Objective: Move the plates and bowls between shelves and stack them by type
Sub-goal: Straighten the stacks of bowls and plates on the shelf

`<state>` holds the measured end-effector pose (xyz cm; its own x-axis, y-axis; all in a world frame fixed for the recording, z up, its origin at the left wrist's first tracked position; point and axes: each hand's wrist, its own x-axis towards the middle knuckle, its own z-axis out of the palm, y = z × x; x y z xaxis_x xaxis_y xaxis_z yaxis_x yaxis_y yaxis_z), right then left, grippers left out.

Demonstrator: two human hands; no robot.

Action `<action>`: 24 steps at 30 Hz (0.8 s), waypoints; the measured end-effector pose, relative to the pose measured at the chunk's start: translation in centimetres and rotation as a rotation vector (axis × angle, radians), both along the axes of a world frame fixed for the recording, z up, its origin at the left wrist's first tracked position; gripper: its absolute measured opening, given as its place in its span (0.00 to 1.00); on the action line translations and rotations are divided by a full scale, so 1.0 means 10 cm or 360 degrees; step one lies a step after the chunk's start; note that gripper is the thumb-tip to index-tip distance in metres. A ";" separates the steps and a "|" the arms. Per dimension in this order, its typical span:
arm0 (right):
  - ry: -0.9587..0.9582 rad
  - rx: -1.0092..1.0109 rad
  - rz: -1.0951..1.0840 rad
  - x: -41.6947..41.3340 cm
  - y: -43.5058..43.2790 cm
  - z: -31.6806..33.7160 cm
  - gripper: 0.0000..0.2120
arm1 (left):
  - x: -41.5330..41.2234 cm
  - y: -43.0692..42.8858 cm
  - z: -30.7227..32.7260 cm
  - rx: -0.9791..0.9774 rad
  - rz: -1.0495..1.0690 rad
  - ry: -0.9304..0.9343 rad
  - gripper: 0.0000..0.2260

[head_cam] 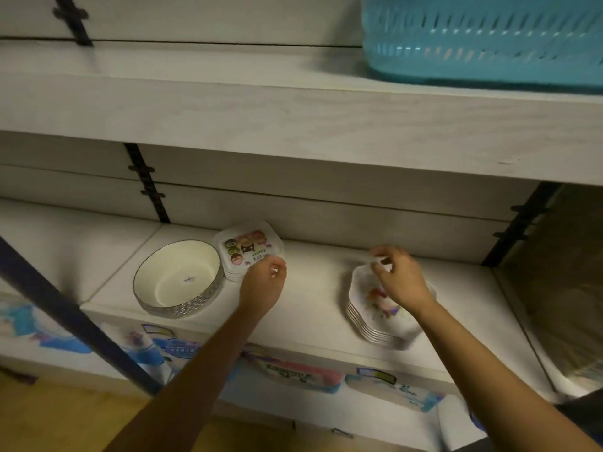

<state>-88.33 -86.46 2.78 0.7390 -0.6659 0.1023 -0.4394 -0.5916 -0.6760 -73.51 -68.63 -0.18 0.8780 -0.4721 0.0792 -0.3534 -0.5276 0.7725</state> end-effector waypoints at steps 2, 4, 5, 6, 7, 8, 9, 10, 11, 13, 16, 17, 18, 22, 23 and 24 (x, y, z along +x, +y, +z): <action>0.0020 0.0068 0.0049 0.26 0.12 -0.01 0.13 | 0.30 0.13 0.02 0.0041 0.0035 -0.0042 0.10; 0.0087 0.0154 0.0062 0.53 0.24 -0.05 0.13 | 0.61 0.26 0.04 0.0094 0.0057 -0.0066 0.10; 0.0124 0.0184 0.0068 0.65 0.29 -0.07 0.13 | 0.76 0.31 0.04 0.0110 0.0058 -0.0091 0.10; 0.0157 0.0211 0.0069 0.78 0.35 -0.10 0.13 | 0.90 0.37 0.05 0.0130 0.0060 -0.0112 0.10; 0.0184 0.0236 0.0059 0.91 0.41 -0.12 0.13 | 1.02 0.42 0.05 0.0157 0.0073 -0.0128 0.10; 0.0210 0.0260 0.0039 1.03 0.47 -0.14 0.13 | 1.15 0.46 0.04 0.0187 0.0081 -0.0144 0.10; 0.0236 0.0280 0.0018 1.14 0.51 -0.17 0.13 | 1.29 0.49 0.03 0.0228 0.0069 -0.0148 0.11; 0.0262 0.0301 -0.0002 1.24 0.56 -0.20 0.13 | 1.41 0.51 0.01 0.0294 0.0039 -0.0133 0.13; 0.0283 0.0322 -0.0023 1.32 0.59 -0.24 0.13 | 1.54 0.52 -0.01 0.0387 0.0000 -0.0103 0.15; 0.0334 0.0375 -0.0069 1.47 0.63 -0.31 0.14 | 1.76 0.52 -0.02 0.0593 -0.0057 -0.0015 0.18; 0.0439 0.0485 -0.0079 1.65 0.70 -0.33 0.16 | 1.99 0.48 -0.02 0.0823 -0.0072 0.0189 0.21; 0.0474 0.0524 -0.0080 1.71 0.72 -0.34 0.17 | 2.06 0.48 -0.03 0.0882 -0.0074 0.0228 0.22; 0.0506 0.0567 -0.0081 1.76 0.73 -0.36 0.18 | 2.13 0.48 -0.04 0.0948 -0.0093 0.0243 0.21; 0.0602 0.0679 -0.0044 1.98 0.76 -0.48 0.27 | 2.37 0.47 -0.15 0.1129 -0.0217 0.0295 0.19; 0.0610 0.0726 -0.0050 2.03 0.77 -0.53 0.28 | 2.42 0.45 -0.20 0.1154 -0.0243 0.0302 0.18; 0.0603 0.0803 -0.0068 2.07 0.79 -0.56 0.27 | 2.48 0.43 -0.26 0.1169 -0.0280 0.0291 0.17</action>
<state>-67.65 -78.53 -2.84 0.6342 -0.5935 -0.4955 -0.7192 -0.2173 -0.6600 -48.69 -64.35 -2.80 0.7541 -0.4813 -0.4468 -0.3804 -0.8747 0.3003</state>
